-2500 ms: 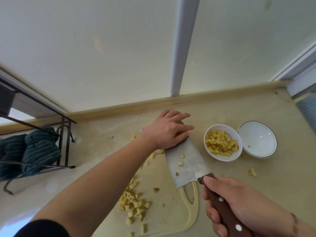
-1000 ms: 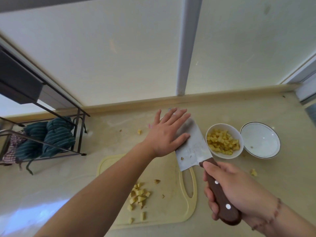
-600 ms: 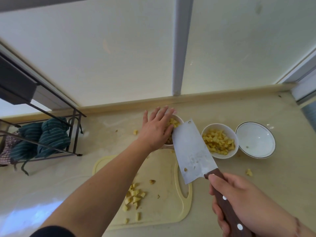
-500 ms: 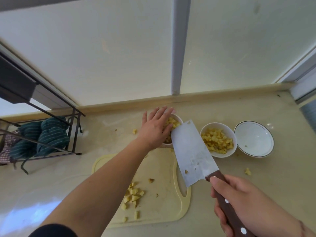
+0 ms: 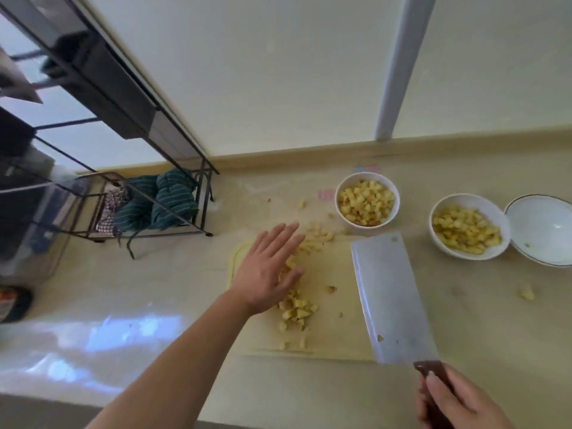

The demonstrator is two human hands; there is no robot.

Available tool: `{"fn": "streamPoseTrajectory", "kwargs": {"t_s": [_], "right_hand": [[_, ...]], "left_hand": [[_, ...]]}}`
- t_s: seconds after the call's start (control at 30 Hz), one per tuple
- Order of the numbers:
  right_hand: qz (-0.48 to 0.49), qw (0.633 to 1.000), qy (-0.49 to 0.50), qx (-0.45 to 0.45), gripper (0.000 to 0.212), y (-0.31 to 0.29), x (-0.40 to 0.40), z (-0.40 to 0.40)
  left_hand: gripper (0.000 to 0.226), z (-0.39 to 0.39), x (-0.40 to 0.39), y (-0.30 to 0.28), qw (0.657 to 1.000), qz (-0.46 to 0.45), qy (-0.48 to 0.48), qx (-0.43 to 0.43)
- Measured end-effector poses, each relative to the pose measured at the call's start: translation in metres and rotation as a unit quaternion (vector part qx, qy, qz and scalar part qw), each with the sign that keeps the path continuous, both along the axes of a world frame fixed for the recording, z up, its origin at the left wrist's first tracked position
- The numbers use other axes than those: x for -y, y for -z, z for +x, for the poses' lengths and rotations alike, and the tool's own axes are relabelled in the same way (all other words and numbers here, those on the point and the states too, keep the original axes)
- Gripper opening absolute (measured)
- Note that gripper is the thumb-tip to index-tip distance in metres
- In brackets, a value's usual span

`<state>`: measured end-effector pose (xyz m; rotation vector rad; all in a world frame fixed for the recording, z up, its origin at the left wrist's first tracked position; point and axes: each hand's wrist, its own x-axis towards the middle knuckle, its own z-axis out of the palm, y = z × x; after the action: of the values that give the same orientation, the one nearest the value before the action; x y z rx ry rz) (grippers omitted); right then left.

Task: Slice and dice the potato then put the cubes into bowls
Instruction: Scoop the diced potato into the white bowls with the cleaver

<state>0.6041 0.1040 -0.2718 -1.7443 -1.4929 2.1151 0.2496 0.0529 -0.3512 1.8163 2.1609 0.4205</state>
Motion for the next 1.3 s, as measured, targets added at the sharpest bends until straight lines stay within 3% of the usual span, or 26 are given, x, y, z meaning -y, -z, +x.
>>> {"fn": "streamPoseTrajectory", "kwargs": {"t_s": [0.1, 0.2, 0.4, 0.8, 1.3], "right_hand": [[0.016, 1.0, -0.008, 0.012, 0.012, 0.004, 0.021, -0.017], [0.026, 0.998, -0.032, 0.055, 0.021, 0.021, 0.031, -0.017], [0.023, 0.996, 0.01, 0.087, 0.018, 0.036, 0.044, -0.033], [-0.014, 0.998, -0.037, 0.041, 0.021, 0.057, 0.066, -0.09], [-0.051, 0.995, -0.076, -0.028, 0.022, 0.063, 0.063, -0.099]], "left_hand": [[0.079, 0.004, 0.027, 0.009, 0.998, -0.057, -0.017, 0.011], [0.082, 0.008, 0.036, 0.015, 0.996, -0.074, -0.045, 0.014], [0.086, 0.018, 0.037, 0.026, 0.997, -0.058, -0.045, 0.037], [0.097, 0.064, 0.035, 0.033, 0.992, 0.012, -0.104, 0.075], [0.07, 0.093, 0.02, 0.042, 0.991, 0.071, -0.084, 0.072]]}}
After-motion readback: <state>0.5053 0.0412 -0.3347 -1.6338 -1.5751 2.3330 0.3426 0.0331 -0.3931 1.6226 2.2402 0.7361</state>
